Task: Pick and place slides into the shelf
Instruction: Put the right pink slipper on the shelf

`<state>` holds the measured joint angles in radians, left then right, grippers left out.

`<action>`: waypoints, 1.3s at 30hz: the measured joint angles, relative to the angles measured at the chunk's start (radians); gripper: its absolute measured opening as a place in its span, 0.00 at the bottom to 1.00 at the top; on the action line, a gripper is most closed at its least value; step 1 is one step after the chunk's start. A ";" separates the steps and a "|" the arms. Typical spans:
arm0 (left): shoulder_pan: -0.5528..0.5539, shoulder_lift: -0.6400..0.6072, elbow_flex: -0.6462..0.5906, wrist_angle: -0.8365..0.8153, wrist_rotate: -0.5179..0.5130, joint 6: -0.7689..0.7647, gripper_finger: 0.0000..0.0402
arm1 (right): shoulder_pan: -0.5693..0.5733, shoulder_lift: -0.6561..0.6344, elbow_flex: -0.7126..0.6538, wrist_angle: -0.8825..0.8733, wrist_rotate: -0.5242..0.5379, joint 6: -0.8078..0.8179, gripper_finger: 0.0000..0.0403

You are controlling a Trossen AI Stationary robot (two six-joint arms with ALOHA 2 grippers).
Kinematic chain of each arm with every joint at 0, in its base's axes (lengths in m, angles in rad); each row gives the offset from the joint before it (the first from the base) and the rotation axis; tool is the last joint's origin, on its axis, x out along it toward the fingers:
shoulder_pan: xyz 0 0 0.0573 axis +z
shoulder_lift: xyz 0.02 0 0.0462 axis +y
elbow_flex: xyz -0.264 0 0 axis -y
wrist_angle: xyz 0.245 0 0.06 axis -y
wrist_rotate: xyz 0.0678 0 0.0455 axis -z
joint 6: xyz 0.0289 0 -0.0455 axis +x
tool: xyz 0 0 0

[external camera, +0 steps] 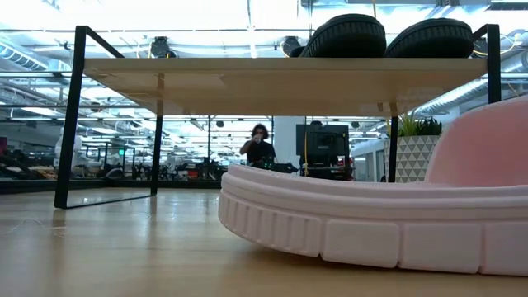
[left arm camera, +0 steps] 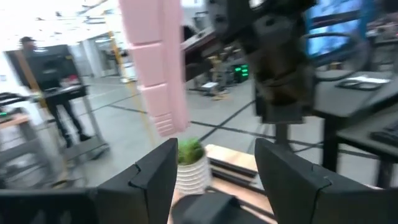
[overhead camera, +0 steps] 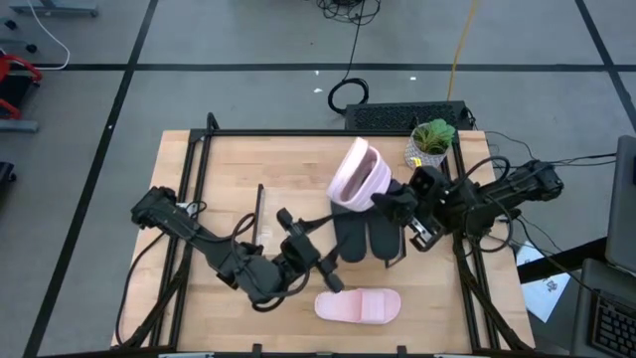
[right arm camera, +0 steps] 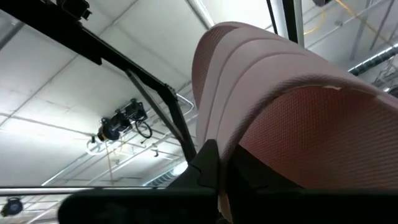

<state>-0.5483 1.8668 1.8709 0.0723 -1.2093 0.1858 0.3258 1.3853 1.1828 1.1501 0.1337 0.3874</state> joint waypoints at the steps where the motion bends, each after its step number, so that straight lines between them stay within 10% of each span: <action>1: 0.005 0.000 0.000 0.000 -0.016 0.008 0.53 | -0.004 0.000 0.000 0.004 0.000 -0.012 0.00; 39: 0.007 0.000 0.000 0.064 -0.137 0.325 0.53 | 0.036 0.030 -0.002 0.080 0.016 -0.191 0.00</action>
<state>-0.5408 1.8668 1.8709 0.1365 -1.3461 0.5110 0.3622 1.4155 1.1812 1.2299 0.1501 0.1960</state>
